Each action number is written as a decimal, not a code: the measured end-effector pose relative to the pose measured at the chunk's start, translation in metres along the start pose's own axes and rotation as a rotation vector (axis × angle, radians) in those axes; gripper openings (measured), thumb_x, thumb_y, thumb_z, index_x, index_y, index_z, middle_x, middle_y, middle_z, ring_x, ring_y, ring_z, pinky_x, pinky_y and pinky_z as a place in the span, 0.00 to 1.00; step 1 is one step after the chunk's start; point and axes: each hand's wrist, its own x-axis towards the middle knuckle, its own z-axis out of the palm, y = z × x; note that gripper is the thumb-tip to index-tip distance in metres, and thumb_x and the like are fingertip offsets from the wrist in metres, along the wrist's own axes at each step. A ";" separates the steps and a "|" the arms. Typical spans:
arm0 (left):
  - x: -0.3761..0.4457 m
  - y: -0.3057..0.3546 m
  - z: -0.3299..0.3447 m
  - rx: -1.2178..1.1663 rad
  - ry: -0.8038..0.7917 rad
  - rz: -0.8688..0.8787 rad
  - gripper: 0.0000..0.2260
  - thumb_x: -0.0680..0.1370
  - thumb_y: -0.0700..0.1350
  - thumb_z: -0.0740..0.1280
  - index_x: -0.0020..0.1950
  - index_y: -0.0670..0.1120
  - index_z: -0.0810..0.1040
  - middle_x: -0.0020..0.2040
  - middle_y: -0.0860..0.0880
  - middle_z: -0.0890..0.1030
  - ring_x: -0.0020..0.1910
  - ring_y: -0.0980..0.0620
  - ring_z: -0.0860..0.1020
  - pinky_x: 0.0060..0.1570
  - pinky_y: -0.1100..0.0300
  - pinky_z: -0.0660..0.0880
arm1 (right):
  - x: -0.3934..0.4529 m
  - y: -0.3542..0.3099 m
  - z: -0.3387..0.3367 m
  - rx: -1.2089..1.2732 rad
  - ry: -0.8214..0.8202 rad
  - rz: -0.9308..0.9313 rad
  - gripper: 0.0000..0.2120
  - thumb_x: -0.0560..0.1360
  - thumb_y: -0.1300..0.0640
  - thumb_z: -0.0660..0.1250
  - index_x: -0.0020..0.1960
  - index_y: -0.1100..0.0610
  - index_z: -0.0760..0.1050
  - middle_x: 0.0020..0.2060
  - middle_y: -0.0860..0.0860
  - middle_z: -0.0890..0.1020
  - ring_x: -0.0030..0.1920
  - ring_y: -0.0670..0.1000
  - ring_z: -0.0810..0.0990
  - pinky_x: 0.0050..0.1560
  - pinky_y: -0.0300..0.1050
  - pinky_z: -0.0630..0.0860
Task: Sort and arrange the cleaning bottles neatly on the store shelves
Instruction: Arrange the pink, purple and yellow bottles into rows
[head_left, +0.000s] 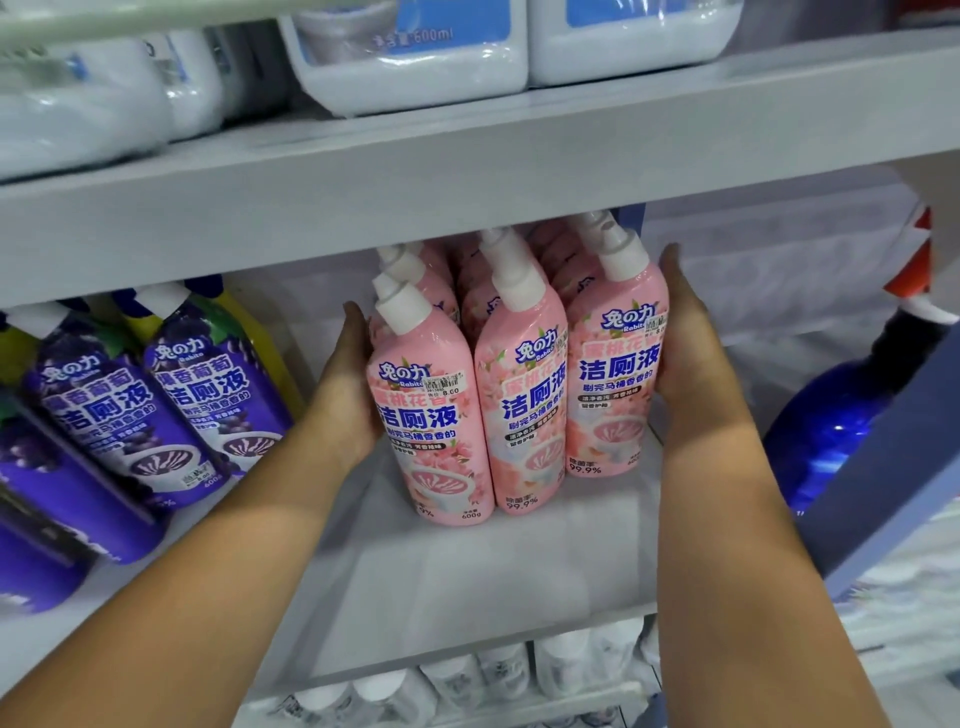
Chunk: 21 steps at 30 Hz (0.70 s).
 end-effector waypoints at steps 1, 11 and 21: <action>-0.004 -0.003 -0.007 0.022 0.020 0.051 0.30 0.83 0.66 0.52 0.75 0.47 0.72 0.70 0.45 0.79 0.66 0.49 0.79 0.68 0.50 0.72 | 0.003 0.003 -0.001 0.014 0.014 -0.039 0.35 0.81 0.31 0.51 0.71 0.56 0.75 0.63 0.59 0.83 0.63 0.58 0.82 0.68 0.58 0.73; -0.060 -0.056 -0.005 -0.004 -0.039 0.225 0.35 0.79 0.67 0.45 0.80 0.50 0.64 0.74 0.53 0.75 0.72 0.58 0.73 0.68 0.62 0.73 | -0.008 0.032 -0.011 -0.169 0.168 -0.091 0.34 0.77 0.27 0.52 0.63 0.49 0.82 0.59 0.53 0.85 0.61 0.54 0.84 0.70 0.58 0.72; -0.063 -0.048 -0.002 -0.018 -0.062 0.179 0.36 0.78 0.68 0.45 0.78 0.50 0.68 0.69 0.52 0.79 0.66 0.57 0.78 0.63 0.58 0.72 | -0.008 0.031 -0.013 -0.182 0.174 -0.060 0.35 0.73 0.24 0.56 0.63 0.48 0.82 0.58 0.53 0.86 0.59 0.55 0.85 0.69 0.62 0.73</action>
